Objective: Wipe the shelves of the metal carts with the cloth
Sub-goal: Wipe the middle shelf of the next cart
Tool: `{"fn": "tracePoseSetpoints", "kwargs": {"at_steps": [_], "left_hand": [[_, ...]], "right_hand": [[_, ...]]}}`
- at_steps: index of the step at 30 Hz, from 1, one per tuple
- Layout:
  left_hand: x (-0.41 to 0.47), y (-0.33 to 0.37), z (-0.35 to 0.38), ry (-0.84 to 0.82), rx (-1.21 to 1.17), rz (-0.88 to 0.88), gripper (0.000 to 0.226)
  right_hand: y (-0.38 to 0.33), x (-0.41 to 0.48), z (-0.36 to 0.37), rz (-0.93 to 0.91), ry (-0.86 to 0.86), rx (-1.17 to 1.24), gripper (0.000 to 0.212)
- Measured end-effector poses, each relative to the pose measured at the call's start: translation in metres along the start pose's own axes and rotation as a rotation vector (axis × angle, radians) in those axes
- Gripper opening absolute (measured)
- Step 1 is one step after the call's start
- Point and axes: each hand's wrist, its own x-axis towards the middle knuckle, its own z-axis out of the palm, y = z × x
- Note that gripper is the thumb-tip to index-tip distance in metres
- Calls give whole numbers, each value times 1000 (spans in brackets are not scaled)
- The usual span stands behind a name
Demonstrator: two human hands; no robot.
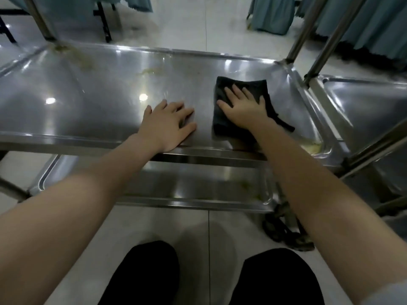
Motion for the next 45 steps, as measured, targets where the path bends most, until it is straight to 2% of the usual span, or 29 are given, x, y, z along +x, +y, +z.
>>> {"fn": "tracePoseSetpoints", "kwargs": {"at_steps": [4, 7, 16, 21, 25, 31, 34, 37, 40, 43, 45], "left_hand": [[1, -2, 2, 4, 5, 4, 60], [0, -2, 2, -5, 1, 7, 60], [1, -4, 2, 2, 13, 23, 59], [0, -3, 3, -12, 17, 27, 61], [-2, -3, 5, -5, 15, 37, 64], [-2, -3, 8, -24, 46, 19, 67], [0, -5, 7, -19, 68, 20, 77], [0, -5, 1, -42, 66, 29, 85], [1, -1, 0, -61, 72, 14, 81], [0, 2, 2, -64, 75, 1, 71], [-1, 2, 4, -63, 70, -3, 71]], "right_hand": [[9, -64, 12, -166, 58, -70, 73], [11, -80, 13, -199, 36, -78, 74], [17, 26, -6, -21, -4, -15, 69], [25, -40, 3, -171, 39, -46, 68], [40, -85, 8, -194, 21, -61, 76], [52, 2, -6, -42, 41, -42, 68], [48, 29, -9, 20, 27, -28, 67], [46, -4, -6, -73, 28, -34, 65], [64, -71, 0, -175, 60, -54, 71], [75, -105, 0, -158, 28, -41, 79], [77, -88, -4, -124, 35, -57, 74]]}}
